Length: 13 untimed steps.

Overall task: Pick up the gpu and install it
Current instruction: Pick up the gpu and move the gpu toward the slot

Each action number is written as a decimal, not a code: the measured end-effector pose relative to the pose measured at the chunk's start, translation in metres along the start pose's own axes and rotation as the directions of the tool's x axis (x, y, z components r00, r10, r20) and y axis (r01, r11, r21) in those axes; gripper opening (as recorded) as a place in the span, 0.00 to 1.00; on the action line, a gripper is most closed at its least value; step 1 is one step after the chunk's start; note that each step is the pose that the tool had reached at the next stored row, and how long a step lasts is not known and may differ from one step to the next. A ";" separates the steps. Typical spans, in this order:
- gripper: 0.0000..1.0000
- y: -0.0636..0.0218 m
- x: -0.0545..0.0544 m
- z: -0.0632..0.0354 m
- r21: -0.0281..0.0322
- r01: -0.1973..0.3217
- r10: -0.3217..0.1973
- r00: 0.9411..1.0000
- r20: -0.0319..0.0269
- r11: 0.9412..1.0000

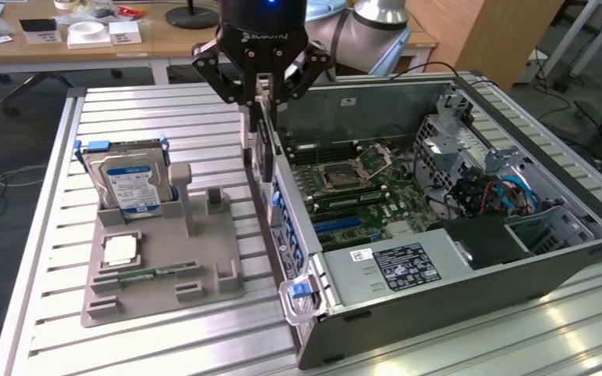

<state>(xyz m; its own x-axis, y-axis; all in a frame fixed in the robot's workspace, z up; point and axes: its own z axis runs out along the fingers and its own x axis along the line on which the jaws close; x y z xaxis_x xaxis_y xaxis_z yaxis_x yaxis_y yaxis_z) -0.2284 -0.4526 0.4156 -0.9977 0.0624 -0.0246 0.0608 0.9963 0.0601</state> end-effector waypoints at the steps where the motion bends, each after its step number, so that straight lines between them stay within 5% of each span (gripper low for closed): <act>1: 0.27 0.0002 -0.002 0.0001 -0.001 0.000 0.000 1.000 0.000 1.000; 13: 0.27 0.0028 -0.028 0.0009 -0.007 0.000 0.000 1.000 0.000 1.000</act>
<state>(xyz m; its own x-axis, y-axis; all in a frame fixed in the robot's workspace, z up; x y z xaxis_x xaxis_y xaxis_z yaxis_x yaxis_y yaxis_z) -0.1999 -0.4515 0.4155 -0.9977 0.0626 -0.0242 0.0609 0.9959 0.0669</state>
